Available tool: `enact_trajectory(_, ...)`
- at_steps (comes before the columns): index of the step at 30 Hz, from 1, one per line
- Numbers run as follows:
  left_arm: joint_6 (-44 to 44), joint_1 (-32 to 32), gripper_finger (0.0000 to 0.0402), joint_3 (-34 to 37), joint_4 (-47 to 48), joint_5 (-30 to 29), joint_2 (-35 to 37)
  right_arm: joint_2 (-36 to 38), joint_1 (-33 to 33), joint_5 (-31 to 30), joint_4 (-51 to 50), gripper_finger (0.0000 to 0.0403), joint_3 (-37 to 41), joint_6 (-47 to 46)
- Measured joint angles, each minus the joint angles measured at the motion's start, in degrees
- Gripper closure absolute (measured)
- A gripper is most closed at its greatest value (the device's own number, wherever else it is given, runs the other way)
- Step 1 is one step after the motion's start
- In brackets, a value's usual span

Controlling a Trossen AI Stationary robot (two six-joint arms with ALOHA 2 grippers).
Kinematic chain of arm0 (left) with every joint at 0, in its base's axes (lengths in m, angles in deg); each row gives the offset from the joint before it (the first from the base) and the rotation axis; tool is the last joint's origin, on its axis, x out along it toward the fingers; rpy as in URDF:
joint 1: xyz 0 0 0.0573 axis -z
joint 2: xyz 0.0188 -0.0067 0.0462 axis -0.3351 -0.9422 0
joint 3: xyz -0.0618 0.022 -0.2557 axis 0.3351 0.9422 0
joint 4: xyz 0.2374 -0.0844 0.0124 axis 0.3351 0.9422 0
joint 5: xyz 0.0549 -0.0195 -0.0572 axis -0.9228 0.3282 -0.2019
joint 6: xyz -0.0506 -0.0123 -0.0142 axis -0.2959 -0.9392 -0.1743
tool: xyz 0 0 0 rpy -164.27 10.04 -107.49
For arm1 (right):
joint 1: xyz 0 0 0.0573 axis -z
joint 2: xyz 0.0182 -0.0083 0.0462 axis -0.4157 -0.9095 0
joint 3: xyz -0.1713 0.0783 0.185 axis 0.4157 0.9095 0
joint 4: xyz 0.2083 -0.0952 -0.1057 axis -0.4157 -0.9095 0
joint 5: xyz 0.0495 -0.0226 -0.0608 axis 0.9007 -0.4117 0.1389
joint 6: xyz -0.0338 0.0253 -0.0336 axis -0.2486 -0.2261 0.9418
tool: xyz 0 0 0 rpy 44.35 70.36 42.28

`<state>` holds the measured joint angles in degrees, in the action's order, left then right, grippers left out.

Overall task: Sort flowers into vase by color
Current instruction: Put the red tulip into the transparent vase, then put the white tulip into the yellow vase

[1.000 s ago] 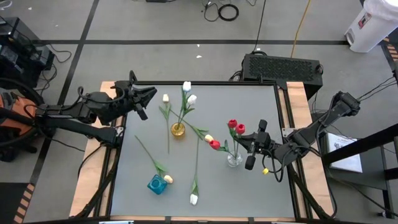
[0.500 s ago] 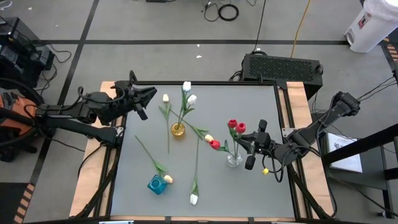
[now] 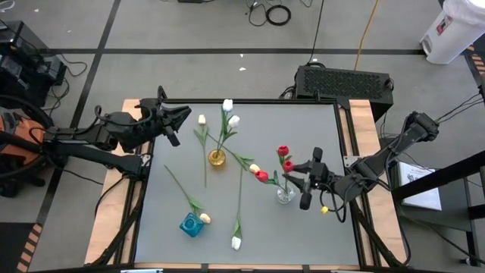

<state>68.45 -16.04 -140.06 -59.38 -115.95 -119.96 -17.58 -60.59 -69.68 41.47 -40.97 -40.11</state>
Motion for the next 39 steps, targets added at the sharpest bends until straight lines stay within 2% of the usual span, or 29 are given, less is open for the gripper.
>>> enact_trajectory(3,0.0,0.0,0.033,0.0,0.0,0.0,0.0,0.0,-0.4,2.4,-0.1,0.0266,0.0,-0.6)
enact_trajectory(16,0.0,0.0,0.033,0.0,0.0,0.0,0.0,0.6,-2.1,2.3,-7.1,0.0212,0.0,-5.1)
enact_trajectory(29,-1.1,0.0,0.033,0.0,3.0,2.1,0.0,12.4,-2.1,2.3,-5.0,0.0207,0.0,-5.0)
enact_trajectory(33,-4.3,0.0,0.033,-0.2,8.3,3.5,1.2,16.2,-2.1,2.4,-2.1,0.0206,0.0,-5.4)
enact_trajectory(39,-10.6,0.6,0.033,-5.9,25.6,6.3,1.9,19.7,-2.1,2.4,2.1,0.0206,0.0,-4.0)
